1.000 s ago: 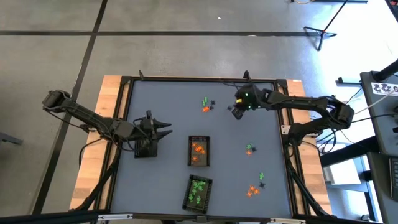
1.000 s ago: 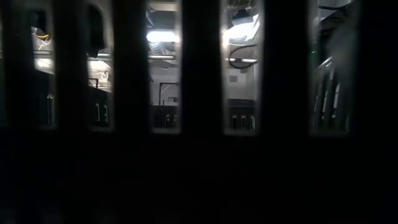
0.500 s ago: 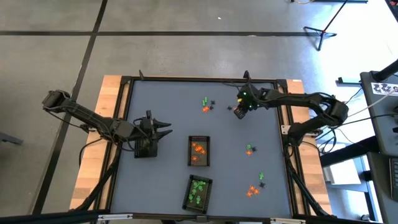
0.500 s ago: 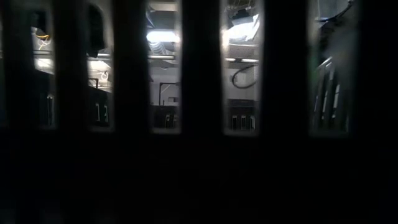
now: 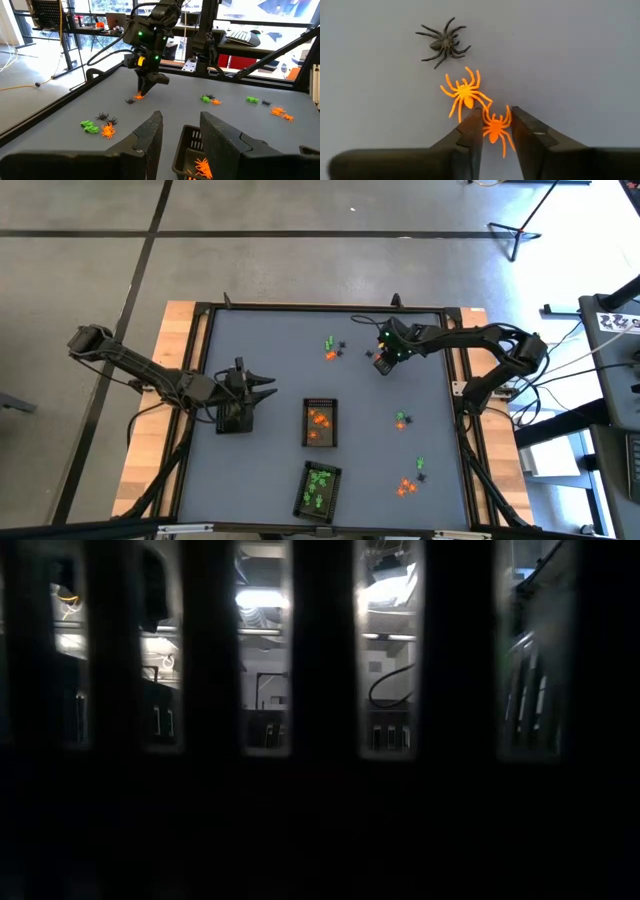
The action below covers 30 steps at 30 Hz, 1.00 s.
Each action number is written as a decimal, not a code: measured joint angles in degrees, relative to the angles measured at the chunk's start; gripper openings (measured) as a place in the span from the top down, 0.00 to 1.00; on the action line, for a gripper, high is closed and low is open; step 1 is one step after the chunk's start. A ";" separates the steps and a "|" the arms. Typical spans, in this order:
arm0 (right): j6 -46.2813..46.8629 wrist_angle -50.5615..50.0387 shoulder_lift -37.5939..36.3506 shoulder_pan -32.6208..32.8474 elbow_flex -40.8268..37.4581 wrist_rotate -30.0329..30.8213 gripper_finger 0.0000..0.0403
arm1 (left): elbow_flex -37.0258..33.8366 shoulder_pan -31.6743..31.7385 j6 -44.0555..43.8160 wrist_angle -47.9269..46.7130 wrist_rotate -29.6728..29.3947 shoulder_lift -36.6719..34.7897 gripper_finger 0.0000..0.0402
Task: Sort Halloween decoration
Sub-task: Put the orange spider toy into the top right black basket
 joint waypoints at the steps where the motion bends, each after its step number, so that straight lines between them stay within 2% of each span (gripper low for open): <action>1: -0.02 -0.01 0.02 0.00 0.05 -0.02 0.78 | 0.00 0.00 -0.02 0.00 0.00 0.00 0.69; 7: -0.43 -0.09 -0.67 0.00 0.00 -1.04 0.92 | 0.00 0.00 -0.24 -0.09 0.01 -0.01 0.69; 12: -0.45 -0.87 -3.61 0.00 -0.30 -2.49 0.99 | 0.00 0.00 -0.29 -0.09 0.02 0.00 0.69; 16: -0.49 -0.67 -6.98 0.02 -0.34 -4.61 1.00 | 0.00 0.00 -0.40 -0.11 0.03 0.00 0.69; 21: 1.37 0.32 -9.56 0.87 -0.34 -10.48 1.00 | 0.00 0.00 -0.45 -0.11 0.04 0.00 0.69; 26: 3.39 6.92 -10.08 6.55 -0.29 -15.86 1.00 | 0.00 -0.01 -0.48 -0.11 0.04 0.00 0.69; 30: 4.92 12.90 -10.10 11.91 -0.23 -16.61 1.00 | 0.00 -0.02 -1.24 -0.09 0.04 0.00 0.69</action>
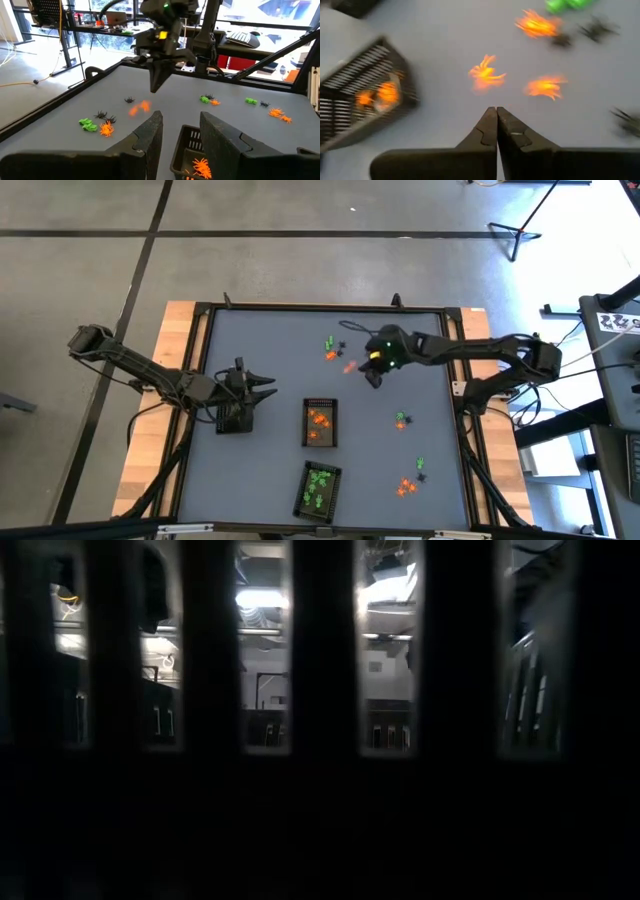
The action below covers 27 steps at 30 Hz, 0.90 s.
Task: Sort Halloween decoration
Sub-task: Put the orange spider toy into the top right black basket
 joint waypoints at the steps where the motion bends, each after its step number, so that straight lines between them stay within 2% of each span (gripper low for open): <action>1: 0.65 1.25 0.00 1.18 0.00 -0.02 1.00 | 0.00 0.00 -0.13 -0.02 -0.02 0.00 0.69; 4: 1.12 2.45 0.00 4.45 1.09 0.16 1.00 | 0.00 0.00 -0.15 -0.02 -0.02 0.00 0.69; 11: 0.50 2.52 -0.01 10.37 5.45 5.65 1.00 | 0.00 0.00 -0.15 0.00 -0.02 0.00 0.69; 17: -3.41 2.59 1.01 9.46 6.14 14.18 0.98 | 0.00 0.02 -0.32 0.00 0.00 0.00 0.69; 20: -4.74 2.36 3.19 7.21 6.14 14.53 0.92 | 0.00 0.02 -0.31 0.04 -0.02 0.00 0.69; 27: -8.68 4.80 11.60 1.28 6.12 13.82 0.70 | 0.00 0.02 -0.22 0.20 -0.28 0.02 0.69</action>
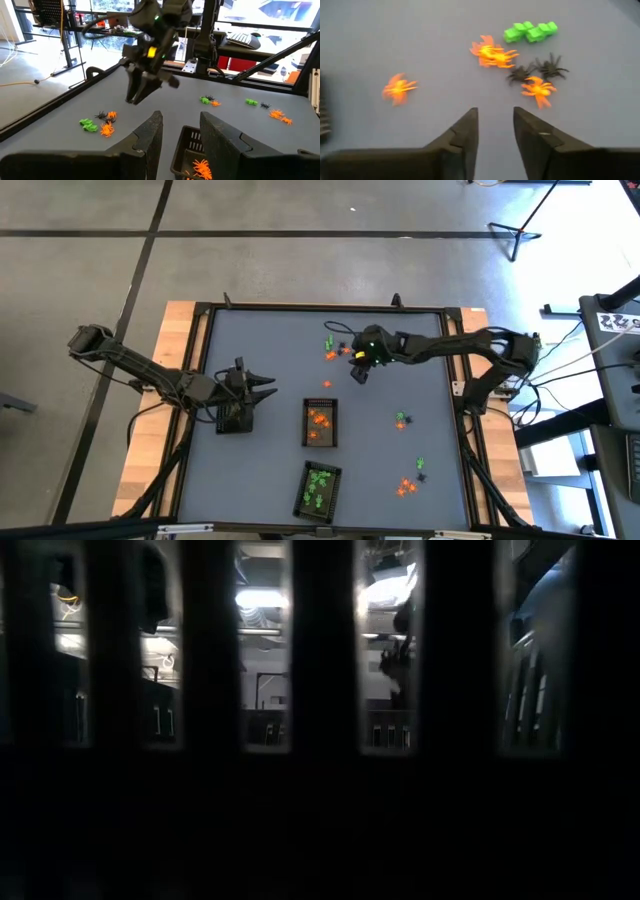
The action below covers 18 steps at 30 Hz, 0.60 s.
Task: Sort Halloween decoration
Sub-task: Put the orange spider toy into the top right black basket
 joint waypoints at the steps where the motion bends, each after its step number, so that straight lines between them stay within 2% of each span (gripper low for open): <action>1: -0.70 1.27 1.30 -0.72 0.00 -0.20 0.68 | 0.00 0.00 0.02 0.00 -0.13 -0.02 0.69; 7: -4.78 8.80 7.32 -3.98 0.00 -0.11 0.63 | 0.00 0.09 0.13 -0.03 -0.18 0.00 0.69; 12: -5.89 9.09 10.41 -6.25 1.34 -0.15 0.65 | 0.00 0.11 0.13 -0.33 -0.20 0.00 0.69; 18: -6.04 9.01 14.28 -6.00 4.67 -0.60 0.69 | 0.00 0.11 0.13 -0.39 -0.20 0.00 0.69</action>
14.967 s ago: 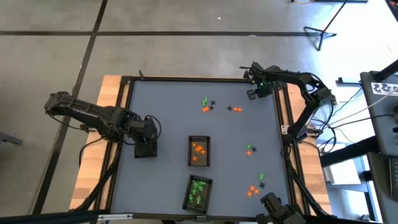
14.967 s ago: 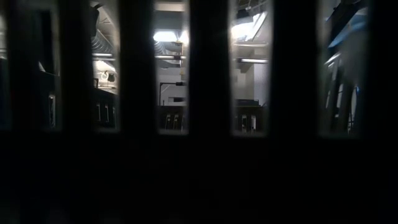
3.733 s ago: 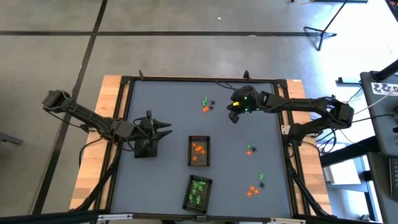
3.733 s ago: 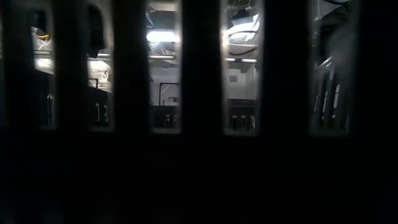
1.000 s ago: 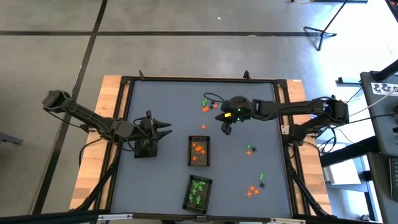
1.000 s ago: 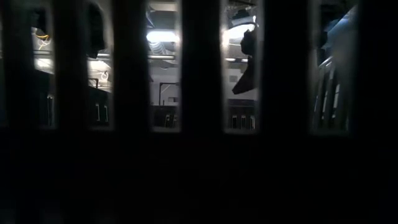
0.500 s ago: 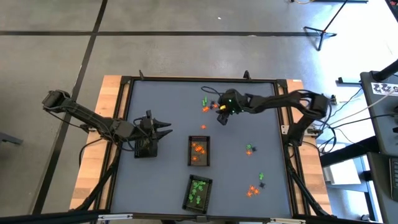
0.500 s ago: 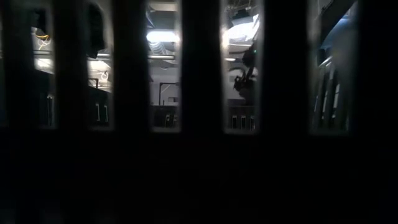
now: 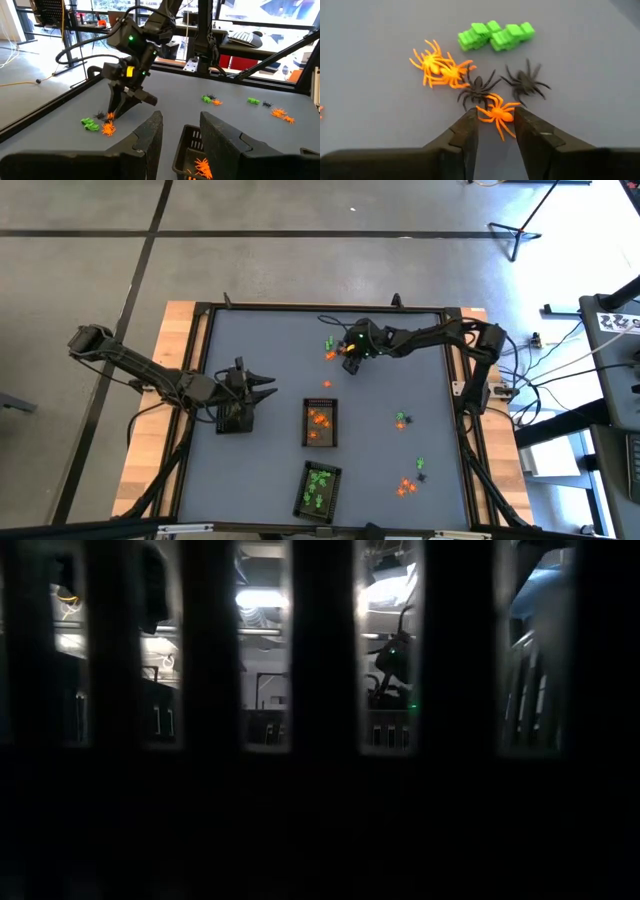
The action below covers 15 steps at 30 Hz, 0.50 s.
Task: Sort Halloween decoration
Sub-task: Put the orange spider toy into the top right black basket
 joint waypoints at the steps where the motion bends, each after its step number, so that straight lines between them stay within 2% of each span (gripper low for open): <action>1: 0.01 -0.24 0.69 0.02 0.65 -0.03 0.70 | 0.00 0.00 -0.02 0.00 0.00 0.00 0.69; 6: 0.08 -3.76 2.64 0.03 3.17 1.05 0.79 | 0.00 0.00 -0.13 -0.03 0.00 0.00 0.69; 12: 0.09 -6.27 1.33 -0.01 3.25 0.03 0.96 | 0.00 0.00 -0.20 -0.36 0.02 0.00 0.69; 15: 0.17 -7.84 -0.09 -0.02 3.07 -0.71 0.99 | 0.00 0.00 -0.46 -0.54 0.02 -0.01 0.69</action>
